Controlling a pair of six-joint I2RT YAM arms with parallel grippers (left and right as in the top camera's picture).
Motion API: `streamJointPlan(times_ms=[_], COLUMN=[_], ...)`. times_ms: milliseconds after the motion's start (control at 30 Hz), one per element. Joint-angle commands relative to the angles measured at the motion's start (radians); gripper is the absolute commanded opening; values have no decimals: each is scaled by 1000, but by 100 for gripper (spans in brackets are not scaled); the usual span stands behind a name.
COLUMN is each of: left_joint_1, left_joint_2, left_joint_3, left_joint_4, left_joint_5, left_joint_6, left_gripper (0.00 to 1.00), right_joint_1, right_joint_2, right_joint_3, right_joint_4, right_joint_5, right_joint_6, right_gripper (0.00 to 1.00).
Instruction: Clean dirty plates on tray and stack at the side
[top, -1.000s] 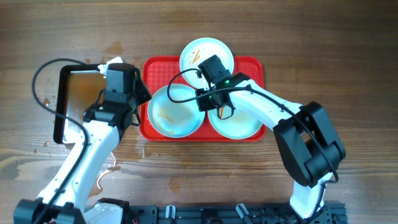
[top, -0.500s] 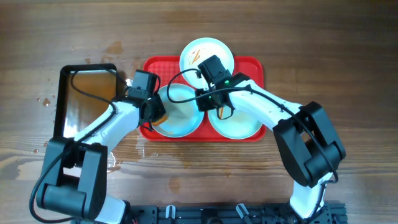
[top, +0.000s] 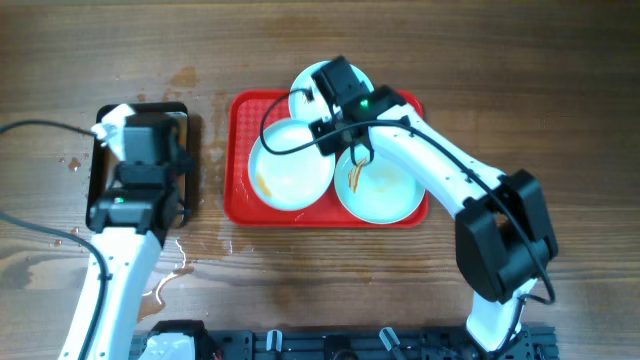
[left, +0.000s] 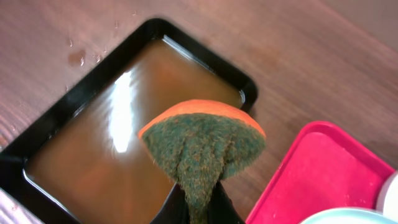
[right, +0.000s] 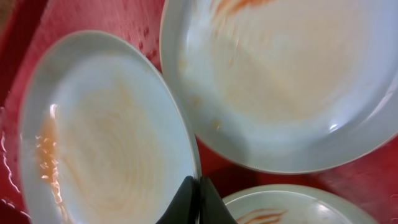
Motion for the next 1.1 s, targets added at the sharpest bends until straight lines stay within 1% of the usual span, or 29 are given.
streamJointPlan(times_ms=[0,67,167,233,300,367,400,433,467,500,533,600,700,767,833,967,1067], left_joint_1=[179,278,339,354,354,354,354,354,354,354,354,354,354,354,354,354,354], left_joint_2=[43,99,150,179,194,197,197,197,197,197,197,197,197,197,197,197,197], left_joint_3=[16,16,16,16,16,16,16,16,16,16,16,16,16,16,16,16,16], left_joint_4=[-34,-57,-72,-74,-81,-89,-88,-88,-88,-89,-89,-89,-89,-88,-89,-88,-88], left_joint_5=[249,315,382,400,399,399,399,400,399,399,400,400,400,399,400,399,399], left_joint_6=[-9,-6,-1,0,2,2,2,2,2,2,2,2,2,2,2,2,2], left_gripper=[4,4,4,4,4,4,4,4,4,4,4,4,4,4,4,4,4], right_joint_1=[48,109,196,250,263,230,204,177,148,108,73,31,15,17,17,17,17], right_joint_2=[-66,-89,-92,-92,-92,-92,-90,-87,-81,-68,-45,-2,68,105,128,133,137], right_joint_3=[117,124,124,124,124,123,122,119,119,117,115,97,63,52,52,52,52], right_joint_4=[-39,-37,-33,-38,-69,-90,-90,-92,-101,-124,-140,-145,-129,-111,-76,35,83], right_joint_5=[285,517,713,782,718,478,342,247,196,142,89,14,-97,-128,-101,6,22], right_joint_6=[-117,-200,-279,-266,-148,-45,-3,44,104,212,265,293,291,290,260,95,27], right_gripper=[4,4,4,6,20,43,47,47,47,46,45,47,44,43,44,51,55])
